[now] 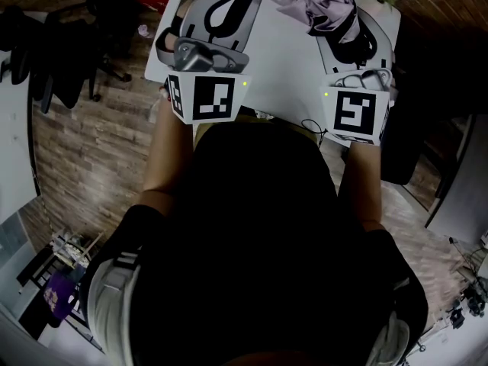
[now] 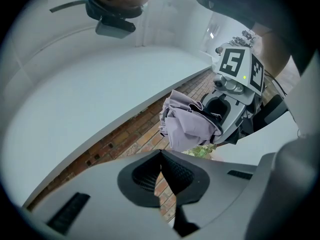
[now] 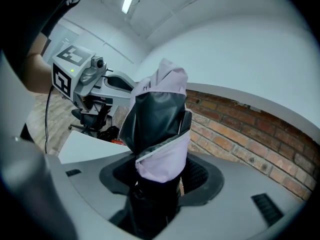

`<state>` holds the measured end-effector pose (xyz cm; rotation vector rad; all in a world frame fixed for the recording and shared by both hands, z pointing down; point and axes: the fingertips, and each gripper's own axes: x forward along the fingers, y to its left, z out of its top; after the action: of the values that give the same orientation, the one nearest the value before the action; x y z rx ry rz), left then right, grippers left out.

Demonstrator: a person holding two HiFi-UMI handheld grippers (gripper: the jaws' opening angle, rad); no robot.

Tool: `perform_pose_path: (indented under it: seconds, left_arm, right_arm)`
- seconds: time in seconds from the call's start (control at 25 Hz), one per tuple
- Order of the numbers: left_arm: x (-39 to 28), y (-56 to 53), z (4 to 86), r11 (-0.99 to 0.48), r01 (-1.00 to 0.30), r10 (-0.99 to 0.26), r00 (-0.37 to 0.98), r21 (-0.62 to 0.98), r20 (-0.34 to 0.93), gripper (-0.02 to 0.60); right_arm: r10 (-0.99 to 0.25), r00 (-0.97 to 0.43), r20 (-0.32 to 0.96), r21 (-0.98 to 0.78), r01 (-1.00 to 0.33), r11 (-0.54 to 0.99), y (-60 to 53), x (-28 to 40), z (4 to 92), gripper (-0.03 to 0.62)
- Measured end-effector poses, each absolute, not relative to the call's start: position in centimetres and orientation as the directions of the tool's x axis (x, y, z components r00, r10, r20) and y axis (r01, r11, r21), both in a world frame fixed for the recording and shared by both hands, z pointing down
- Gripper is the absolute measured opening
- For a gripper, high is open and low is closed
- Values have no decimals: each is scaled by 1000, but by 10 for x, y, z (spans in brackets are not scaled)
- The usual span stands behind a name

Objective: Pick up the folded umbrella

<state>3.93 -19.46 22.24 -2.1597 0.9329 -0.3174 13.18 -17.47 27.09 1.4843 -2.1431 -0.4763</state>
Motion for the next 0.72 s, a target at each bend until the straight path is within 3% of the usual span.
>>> perform_pose_path:
  seconds: [0.72]
  left_arm:
    - [45, -196, 225, -476, -490, -680, 732, -730, -48, 12]
  right_arm:
    - [-954, -242, 174, 574, -762, 298, -174, 135, 267, 241]
